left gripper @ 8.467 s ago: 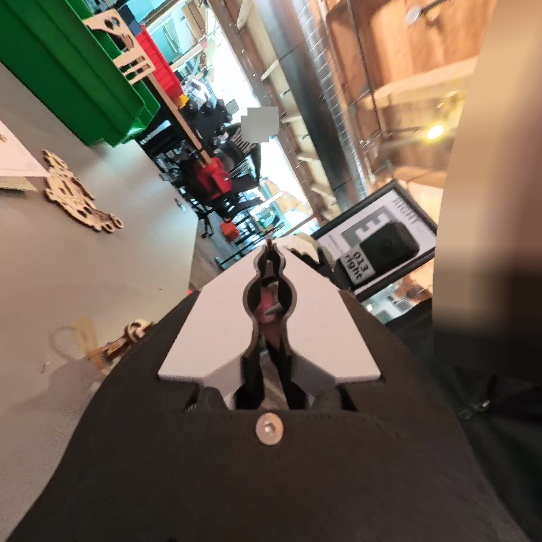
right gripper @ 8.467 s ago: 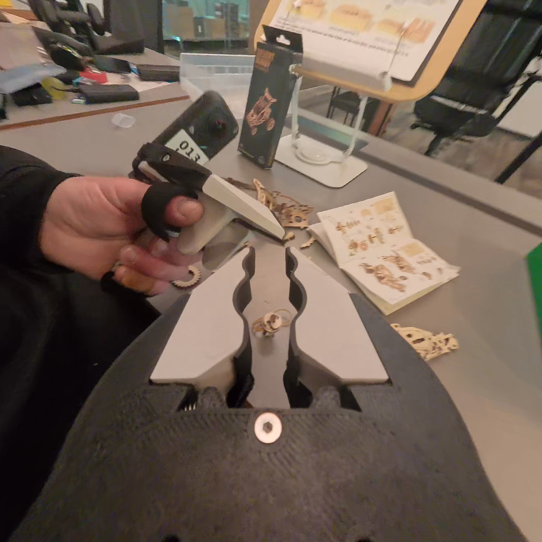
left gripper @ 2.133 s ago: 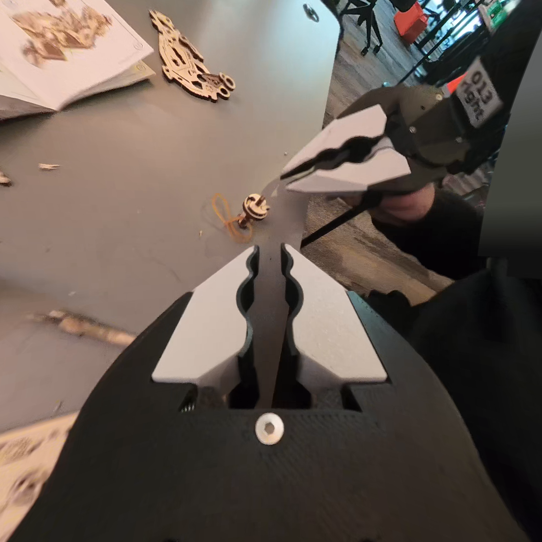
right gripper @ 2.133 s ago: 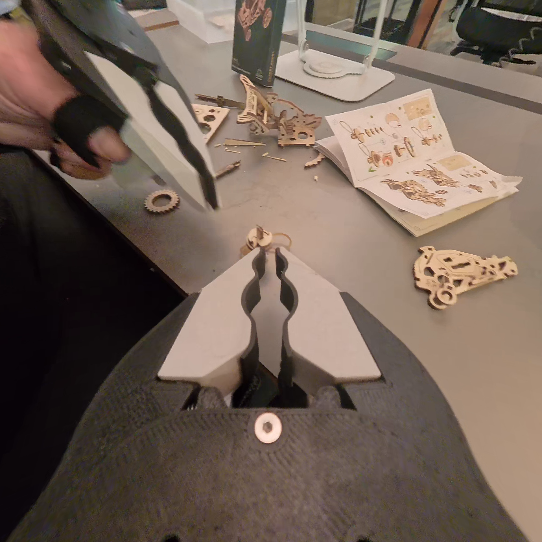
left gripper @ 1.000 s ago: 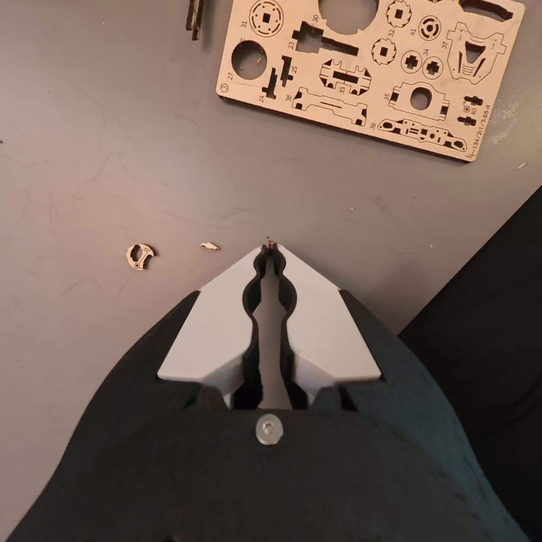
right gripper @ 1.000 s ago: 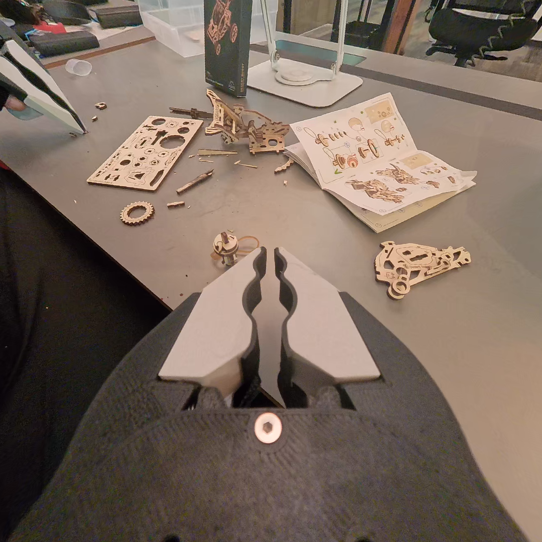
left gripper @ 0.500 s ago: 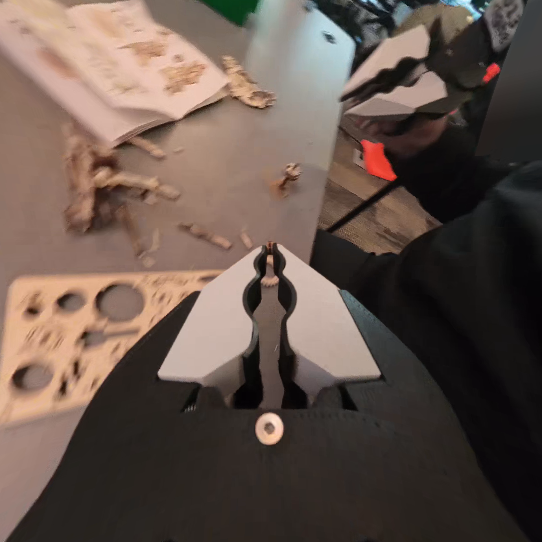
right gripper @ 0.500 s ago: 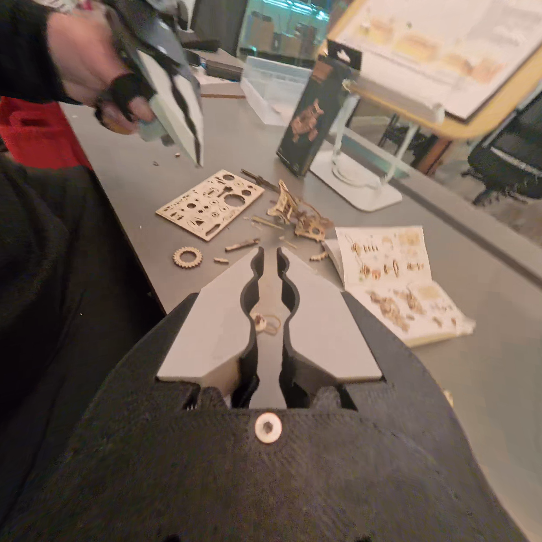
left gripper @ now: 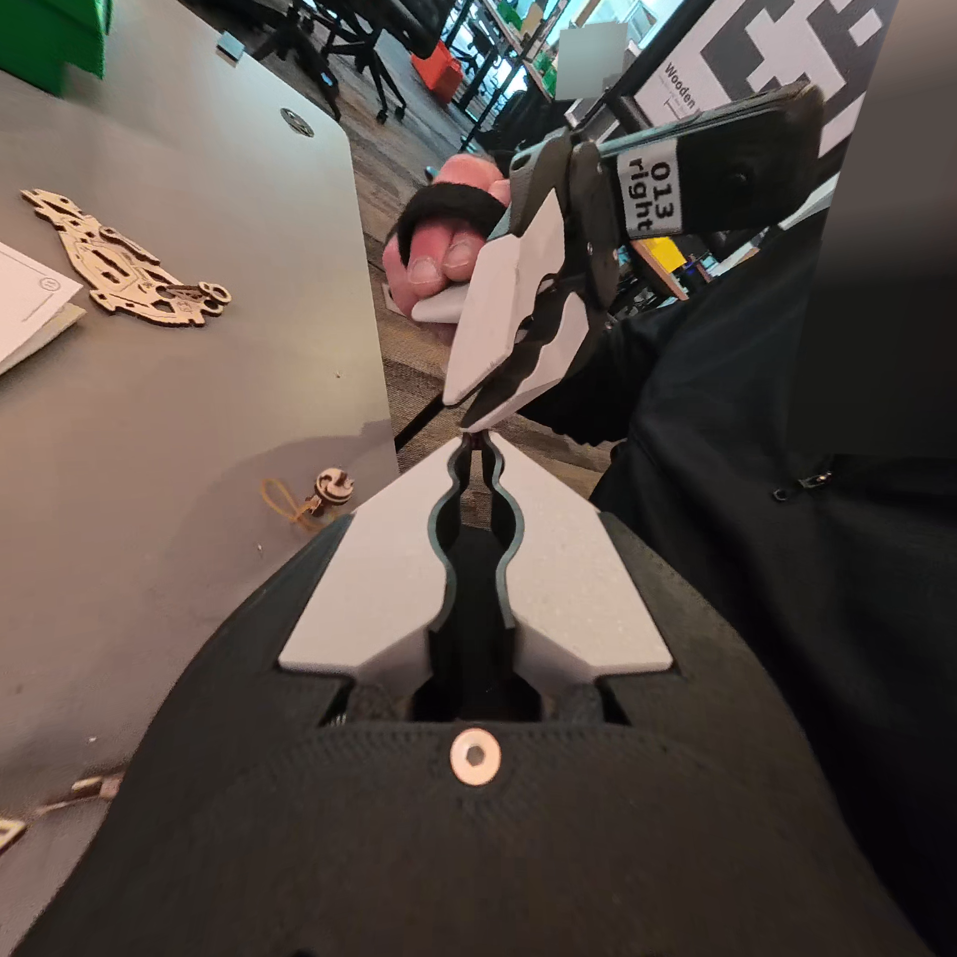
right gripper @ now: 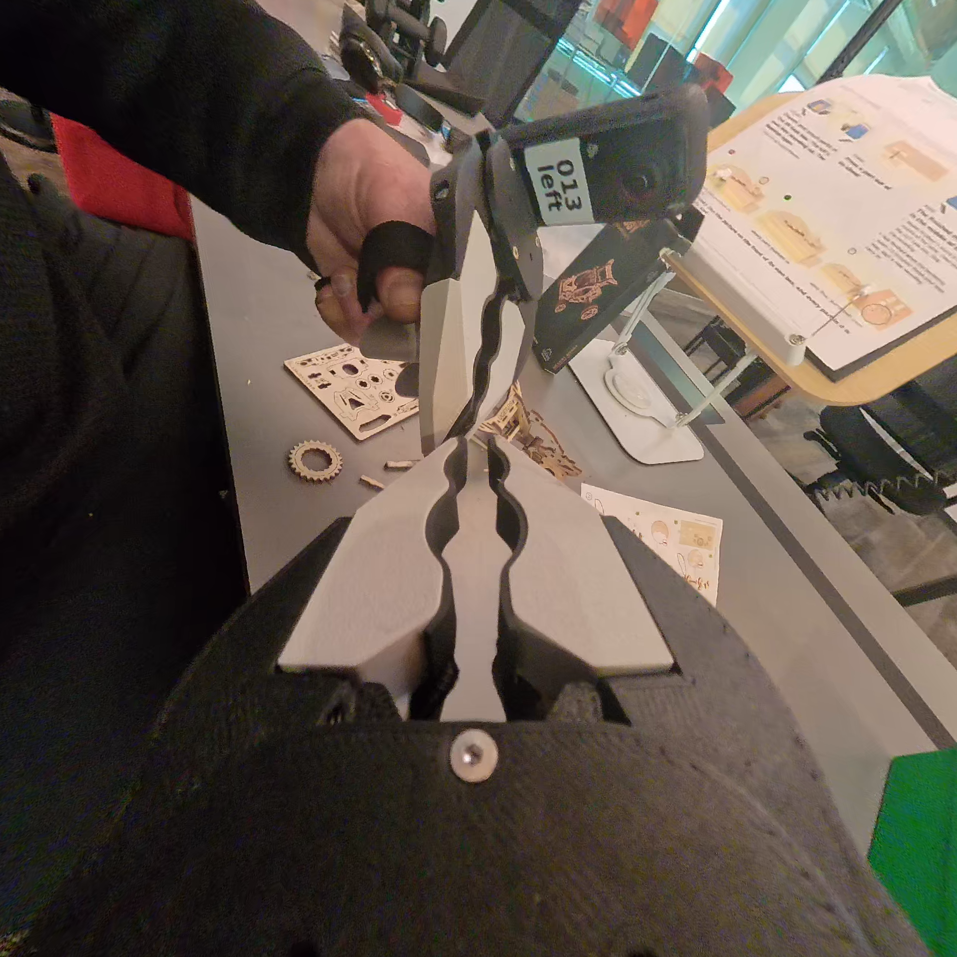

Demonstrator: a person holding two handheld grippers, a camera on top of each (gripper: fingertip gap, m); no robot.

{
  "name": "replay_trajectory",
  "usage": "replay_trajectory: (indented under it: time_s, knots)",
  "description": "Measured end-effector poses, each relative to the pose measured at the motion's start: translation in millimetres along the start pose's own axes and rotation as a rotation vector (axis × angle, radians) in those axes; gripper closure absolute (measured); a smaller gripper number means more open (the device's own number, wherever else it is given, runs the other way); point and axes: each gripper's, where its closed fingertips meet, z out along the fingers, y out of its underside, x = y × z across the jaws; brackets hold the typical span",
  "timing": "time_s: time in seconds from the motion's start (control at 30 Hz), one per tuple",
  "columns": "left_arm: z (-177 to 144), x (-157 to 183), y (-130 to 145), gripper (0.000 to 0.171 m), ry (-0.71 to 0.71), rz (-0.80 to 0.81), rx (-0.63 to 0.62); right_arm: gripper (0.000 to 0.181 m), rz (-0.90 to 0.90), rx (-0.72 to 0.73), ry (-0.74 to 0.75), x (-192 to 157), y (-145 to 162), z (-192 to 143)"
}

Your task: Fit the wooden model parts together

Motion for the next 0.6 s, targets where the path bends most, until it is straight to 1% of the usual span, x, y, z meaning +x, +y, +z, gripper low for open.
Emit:
replay_trajectory:
  time_s: [0.13, 0.2, 0.4, 0.5, 0.6]
  knots:
    - [-1.3, -1.0, -2.7, 0.17, 0.033, -0.026, 0.014, 0.176, -0.023, -0.013, -0.041, -1.2, 6.5, -5.8]
    - [-1.5, -0.3, -3.5, 0.17, 0.053, -0.042, 0.023, 0.179, -0.036, -0.002, -0.061, -3.8, 5.2, -8.5]
    - [0.5, -1.2, -2.9, 0.17, 0.079, -0.069, 0.031, 0.181, -0.059, -0.008, -0.074, -6.6, 6.2, -11.9]
    - [-1.0, -0.3, -7.9, 0.17, 0.101, -0.087, 0.063, 0.176, -0.06, -0.006, -0.092, -10.6, 5.9, -14.3]
    - [1.9, 0.1, -6.2, 0.17, 0.104, -0.086, 0.044, 0.178, -0.061, -0.011, -0.081, -11.6, 6.2, -12.6]
